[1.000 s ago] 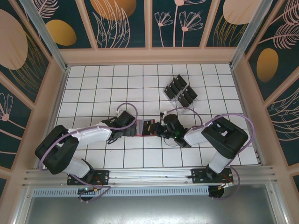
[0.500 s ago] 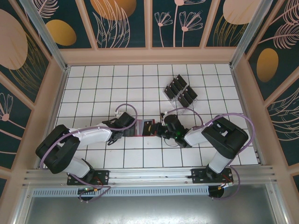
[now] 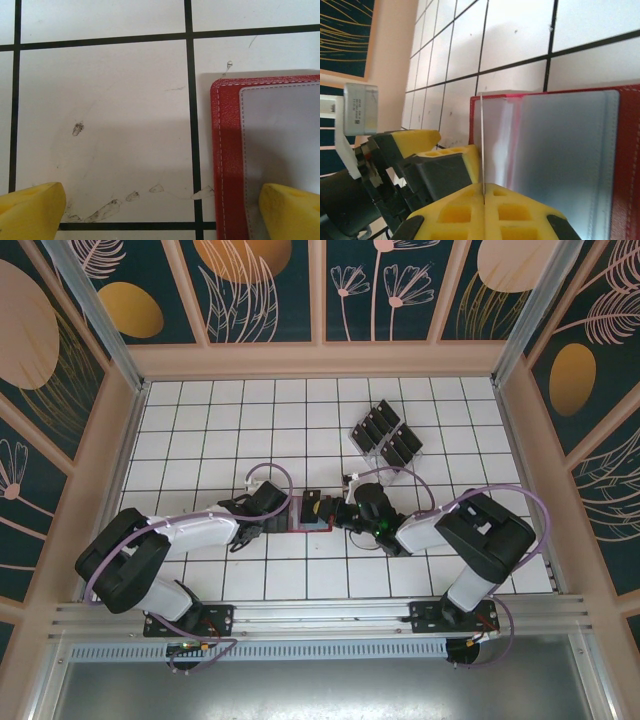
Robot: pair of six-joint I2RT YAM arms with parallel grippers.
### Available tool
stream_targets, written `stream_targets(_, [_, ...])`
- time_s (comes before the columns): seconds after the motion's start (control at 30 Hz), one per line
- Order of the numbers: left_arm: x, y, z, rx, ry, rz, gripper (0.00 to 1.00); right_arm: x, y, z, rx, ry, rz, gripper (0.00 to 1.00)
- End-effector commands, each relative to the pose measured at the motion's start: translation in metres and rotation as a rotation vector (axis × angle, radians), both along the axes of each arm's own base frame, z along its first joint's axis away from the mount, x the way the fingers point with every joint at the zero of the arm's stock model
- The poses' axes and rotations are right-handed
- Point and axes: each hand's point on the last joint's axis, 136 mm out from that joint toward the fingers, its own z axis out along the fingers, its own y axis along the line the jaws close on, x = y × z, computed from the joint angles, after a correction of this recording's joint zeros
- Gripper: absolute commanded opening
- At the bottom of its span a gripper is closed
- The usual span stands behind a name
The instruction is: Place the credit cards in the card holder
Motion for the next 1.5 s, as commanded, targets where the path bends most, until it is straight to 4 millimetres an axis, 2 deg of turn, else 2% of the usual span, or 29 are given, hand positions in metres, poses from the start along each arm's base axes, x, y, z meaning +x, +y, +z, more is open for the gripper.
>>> stream_targets(0.0, [-0.015,0.015,-0.012,0.052,0.050,0.008,0.98,0.009,0.003,0.009,0.055,-0.046,-0.017,0.00])
stream_targets(0.4, [-0.018,0.017,-0.014,0.052,0.054,0.008,0.98,0.015,0.008,-0.003,0.079,-0.043,-0.030,0.00])
stream_targets(0.97, [-0.018,0.017,-0.016,0.051,0.054,0.003,0.99,0.010,0.008,-0.029,0.077,0.006,-0.027,0.00])
stream_targets(1.47, [-0.019,0.017,-0.017,0.051,0.055,0.002,0.98,0.006,0.021,-0.033,0.091,0.022,0.012,0.00])
